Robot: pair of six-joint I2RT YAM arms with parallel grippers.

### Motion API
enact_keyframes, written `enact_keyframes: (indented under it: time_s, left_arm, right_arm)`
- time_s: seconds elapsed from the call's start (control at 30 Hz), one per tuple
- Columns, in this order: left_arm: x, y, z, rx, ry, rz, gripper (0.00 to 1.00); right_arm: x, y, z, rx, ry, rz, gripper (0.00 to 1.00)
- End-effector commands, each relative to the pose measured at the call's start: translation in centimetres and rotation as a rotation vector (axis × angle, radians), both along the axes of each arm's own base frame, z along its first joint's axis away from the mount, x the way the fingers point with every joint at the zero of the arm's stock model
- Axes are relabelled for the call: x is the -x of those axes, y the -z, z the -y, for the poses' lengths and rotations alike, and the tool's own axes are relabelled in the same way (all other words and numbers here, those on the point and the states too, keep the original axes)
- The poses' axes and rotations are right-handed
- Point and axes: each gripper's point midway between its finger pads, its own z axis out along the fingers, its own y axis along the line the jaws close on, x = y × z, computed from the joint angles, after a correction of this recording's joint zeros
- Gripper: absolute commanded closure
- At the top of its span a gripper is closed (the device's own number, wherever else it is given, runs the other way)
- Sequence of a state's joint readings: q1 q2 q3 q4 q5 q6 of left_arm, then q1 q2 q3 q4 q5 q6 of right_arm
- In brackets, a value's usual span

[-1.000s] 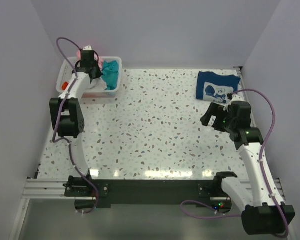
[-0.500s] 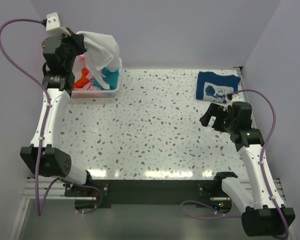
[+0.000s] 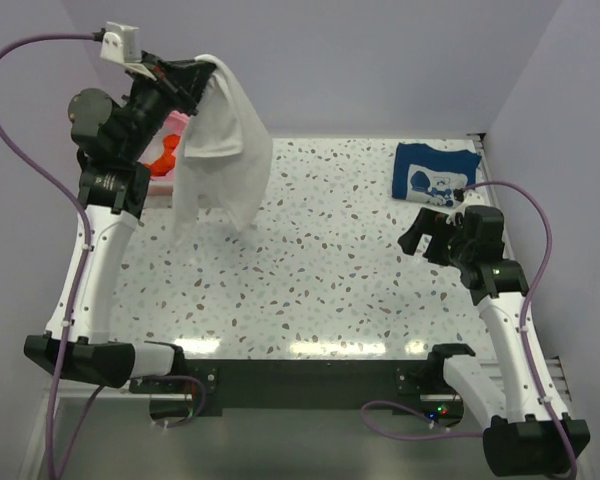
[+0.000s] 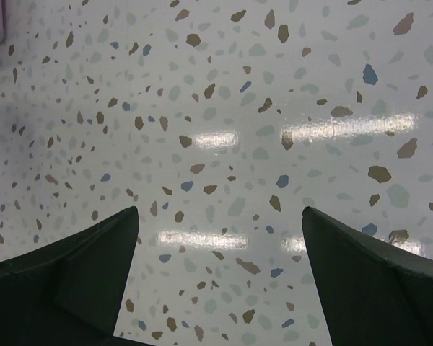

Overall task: Fold and stack the t-shirts
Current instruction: Move the tshirt to the center of the board

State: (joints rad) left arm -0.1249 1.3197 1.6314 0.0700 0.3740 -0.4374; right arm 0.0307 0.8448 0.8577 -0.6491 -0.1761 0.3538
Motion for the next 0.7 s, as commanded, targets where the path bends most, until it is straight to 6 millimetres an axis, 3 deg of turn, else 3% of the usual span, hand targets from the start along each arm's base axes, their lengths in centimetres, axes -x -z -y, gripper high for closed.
enact_keyframes:
  time_s: [0.0, 0.1, 0.47, 0.57, 0.67]
  left_arm:
    - [4.6, -2.9, 4.7, 0.002, 0.235, 0.104, 1.0]
    - [6.6, -3.1, 7.0, 0.041, 0.349, 0.109, 1.0]
    - [10.7, 1.2, 12.8, 0.171, 0.576, 0.061, 1.0]
    - [11.0, 3.7, 12.8, 0.189, 0.58, 0.012, 1.0]
    - [9.4, 8.9, 11.7, 0.205, 0.457, -0.131, 1.0]
  right_arm:
    - [-0.3, -0.9, -0.2, -0.003, -0.015, 0.049, 0.01]
    - [-0.3, -0.9, -0.1, -0.002, -0.014, 0.05, 0.01]
    - [-0.5, -0.3, 0.6, 0.023, 0.025, 0.033, 0.01]
    - [-0.5, -0.1, 0.7, 0.027, 0.03, 0.024, 0.01]
    - [-0.5, 0.2, 0.7, 0.026, 0.029, 0.015, 0.01]
